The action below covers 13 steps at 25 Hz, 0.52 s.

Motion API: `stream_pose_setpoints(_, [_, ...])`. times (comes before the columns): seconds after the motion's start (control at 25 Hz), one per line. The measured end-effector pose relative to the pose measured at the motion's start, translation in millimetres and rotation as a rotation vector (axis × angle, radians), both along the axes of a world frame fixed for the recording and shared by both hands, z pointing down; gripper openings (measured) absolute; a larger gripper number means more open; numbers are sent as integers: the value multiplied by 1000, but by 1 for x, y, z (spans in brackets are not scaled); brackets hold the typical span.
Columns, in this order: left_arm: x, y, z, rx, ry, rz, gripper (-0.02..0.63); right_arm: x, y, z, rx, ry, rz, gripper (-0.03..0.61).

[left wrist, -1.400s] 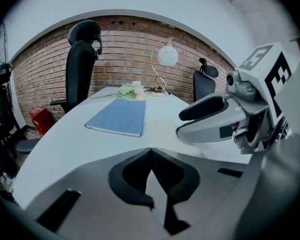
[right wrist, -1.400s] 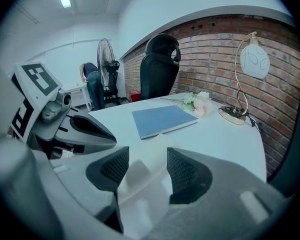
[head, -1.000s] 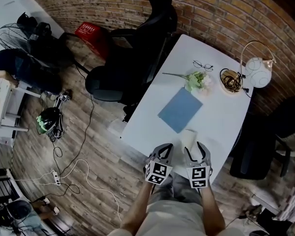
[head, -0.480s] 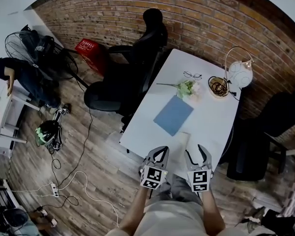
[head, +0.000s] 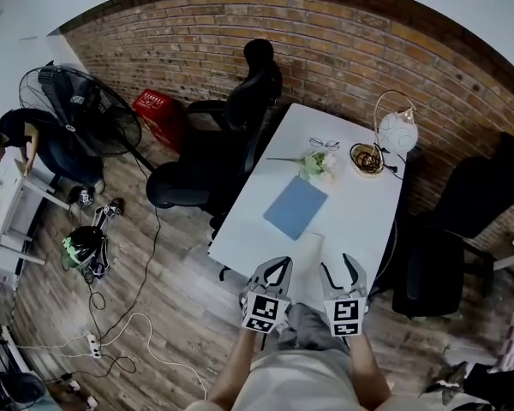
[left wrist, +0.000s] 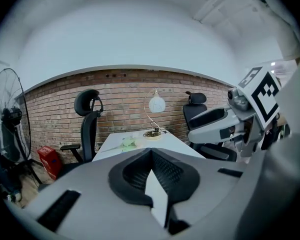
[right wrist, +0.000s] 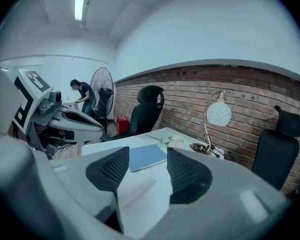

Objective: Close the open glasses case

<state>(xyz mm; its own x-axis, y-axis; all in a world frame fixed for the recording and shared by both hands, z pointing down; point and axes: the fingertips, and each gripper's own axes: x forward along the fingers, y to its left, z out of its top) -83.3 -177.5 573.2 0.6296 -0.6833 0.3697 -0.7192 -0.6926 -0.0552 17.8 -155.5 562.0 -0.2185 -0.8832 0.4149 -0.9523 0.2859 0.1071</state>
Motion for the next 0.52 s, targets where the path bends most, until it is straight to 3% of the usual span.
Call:
stream_pose_setpoints(0.24, [5, 2, -17, 49, 6, 26, 3, 1, 7, -10, 25, -12, 24, 239])
stream_pose_setpoints(0.52, [11, -6, -24, 44, 28, 41, 3, 1, 0, -20, 38, -19, 41, 239])
